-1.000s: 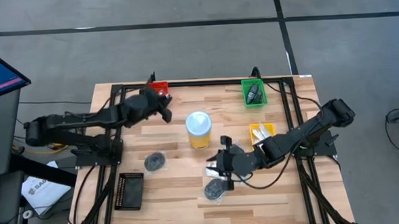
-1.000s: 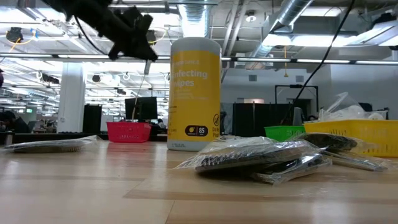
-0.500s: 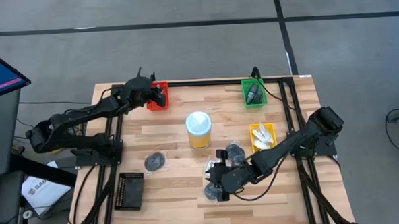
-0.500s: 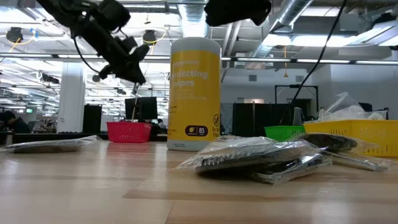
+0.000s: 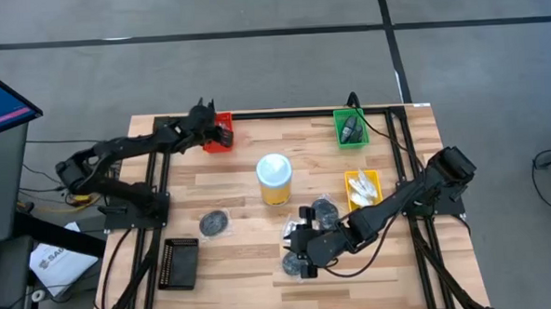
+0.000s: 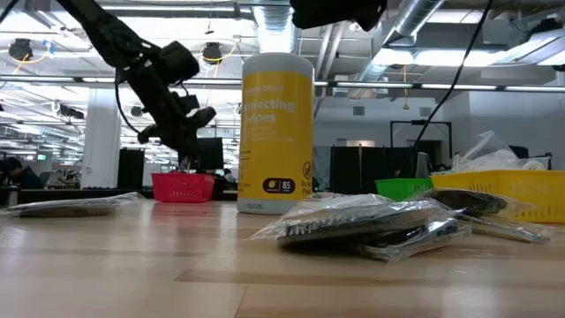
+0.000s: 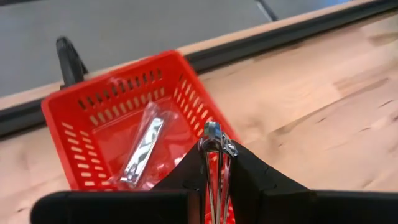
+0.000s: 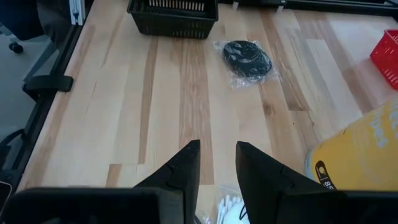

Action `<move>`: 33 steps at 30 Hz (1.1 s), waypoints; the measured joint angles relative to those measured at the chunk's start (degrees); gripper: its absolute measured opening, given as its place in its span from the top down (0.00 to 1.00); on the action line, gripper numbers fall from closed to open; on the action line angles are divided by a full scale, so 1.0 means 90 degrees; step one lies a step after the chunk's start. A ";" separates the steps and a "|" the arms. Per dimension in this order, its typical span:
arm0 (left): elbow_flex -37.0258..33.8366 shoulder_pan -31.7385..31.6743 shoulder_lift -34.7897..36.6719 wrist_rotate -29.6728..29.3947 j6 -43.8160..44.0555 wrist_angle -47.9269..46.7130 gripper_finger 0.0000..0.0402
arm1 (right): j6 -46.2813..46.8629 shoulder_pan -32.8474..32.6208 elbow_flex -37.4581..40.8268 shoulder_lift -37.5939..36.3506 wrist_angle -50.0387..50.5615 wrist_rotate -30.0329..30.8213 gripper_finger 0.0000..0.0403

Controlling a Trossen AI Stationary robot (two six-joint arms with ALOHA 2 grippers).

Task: Pick & Place Travel size toiletries
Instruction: Put the silver nail cutter into the red bin, then put the black hairbrush into the black bin

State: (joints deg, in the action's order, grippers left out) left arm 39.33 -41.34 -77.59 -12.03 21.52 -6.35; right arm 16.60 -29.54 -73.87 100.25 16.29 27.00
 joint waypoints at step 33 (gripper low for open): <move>0.0000 -0.0165 -0.0437 -0.0306 -0.0023 0.0254 0.63 | -0.0002 0.0010 0.0000 0.0000 0.0165 0.0000 0.77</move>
State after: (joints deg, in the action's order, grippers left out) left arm 39.33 -42.83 -81.52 -14.78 21.32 -4.06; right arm 16.58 -29.45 -73.87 100.25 17.78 27.00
